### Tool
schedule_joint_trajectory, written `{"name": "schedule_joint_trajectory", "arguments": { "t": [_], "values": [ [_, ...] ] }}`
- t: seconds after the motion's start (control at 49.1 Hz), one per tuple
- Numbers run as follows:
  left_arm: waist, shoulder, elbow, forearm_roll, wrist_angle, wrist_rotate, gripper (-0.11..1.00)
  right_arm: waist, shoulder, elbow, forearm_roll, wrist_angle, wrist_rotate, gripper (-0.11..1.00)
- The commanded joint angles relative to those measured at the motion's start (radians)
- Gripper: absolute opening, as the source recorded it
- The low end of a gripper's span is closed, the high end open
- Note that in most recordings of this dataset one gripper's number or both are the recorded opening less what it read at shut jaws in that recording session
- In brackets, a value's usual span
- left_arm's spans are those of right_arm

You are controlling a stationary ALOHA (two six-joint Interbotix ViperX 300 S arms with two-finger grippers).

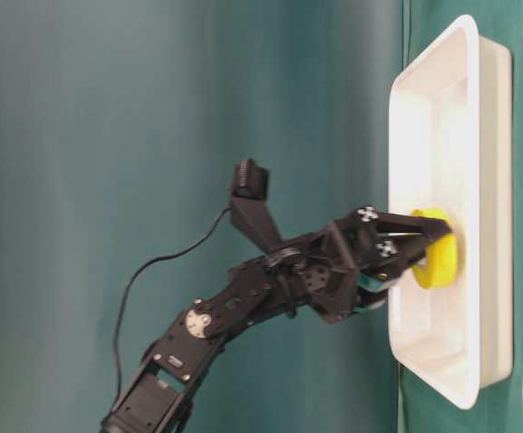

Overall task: Pick up the tape from a random location and place it into the white case.
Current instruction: 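Carry the yellow roll over the white tray with the left gripper, then lower the yellow roll into the tray and open the left gripper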

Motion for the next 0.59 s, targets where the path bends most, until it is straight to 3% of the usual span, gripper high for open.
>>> {"name": "schedule_joint_trajectory", "arguments": {
  "t": [0.0,0.143,0.346,0.57],
  "values": [
    [0.003,-0.018,-0.014,0.003,-0.015,0.008,0.25,-0.002,0.005,-0.012,0.000,0.000,0.000,0.93],
    [0.003,-0.018,-0.014,-0.005,-0.018,0.058,0.25,0.000,0.005,-0.012,0.000,0.000,0.000,0.93],
    [0.003,-0.018,-0.015,-0.012,-0.023,0.058,0.26,0.000,0.005,-0.015,0.000,0.000,0.000,0.93],
    [0.000,-0.018,-0.017,-0.011,-0.026,0.057,0.87,-0.002,0.005,-0.017,0.000,0.000,0.000,0.93]
  ]
}}
